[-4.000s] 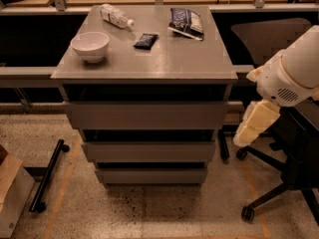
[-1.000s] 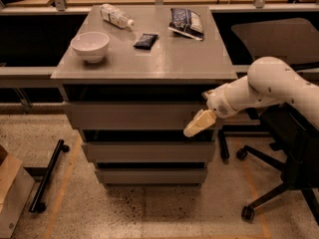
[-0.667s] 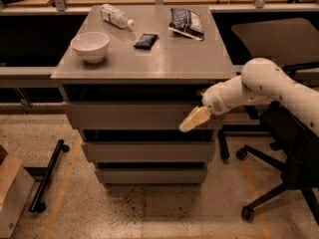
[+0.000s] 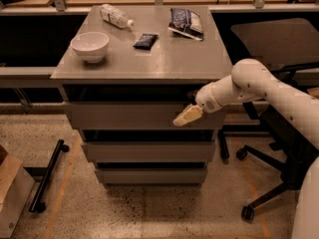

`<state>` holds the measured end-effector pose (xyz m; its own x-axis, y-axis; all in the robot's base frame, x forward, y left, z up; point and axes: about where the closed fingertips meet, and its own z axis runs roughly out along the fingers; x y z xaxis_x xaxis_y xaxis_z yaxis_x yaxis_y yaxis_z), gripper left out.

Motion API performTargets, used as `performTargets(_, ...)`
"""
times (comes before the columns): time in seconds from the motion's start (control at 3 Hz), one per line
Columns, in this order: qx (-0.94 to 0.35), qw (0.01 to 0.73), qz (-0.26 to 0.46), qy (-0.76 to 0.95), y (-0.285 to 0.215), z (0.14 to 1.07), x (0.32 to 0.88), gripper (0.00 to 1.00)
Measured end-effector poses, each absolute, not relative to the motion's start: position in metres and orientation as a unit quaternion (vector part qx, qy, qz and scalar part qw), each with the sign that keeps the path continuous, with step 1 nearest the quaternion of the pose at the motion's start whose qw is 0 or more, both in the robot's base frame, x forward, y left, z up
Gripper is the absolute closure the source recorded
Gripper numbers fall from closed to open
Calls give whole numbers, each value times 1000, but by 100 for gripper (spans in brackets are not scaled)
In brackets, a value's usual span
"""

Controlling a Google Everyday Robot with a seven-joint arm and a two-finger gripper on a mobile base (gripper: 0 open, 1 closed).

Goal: Open top drawer

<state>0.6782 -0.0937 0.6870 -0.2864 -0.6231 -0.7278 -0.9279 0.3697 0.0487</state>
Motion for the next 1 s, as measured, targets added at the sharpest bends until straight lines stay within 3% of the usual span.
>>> performTargets(0.33, -502, 306, 243, 771, -100, 697, 644, 47)
performTargets(1.0, -499, 223, 228, 806, -129, 727, 521, 94)
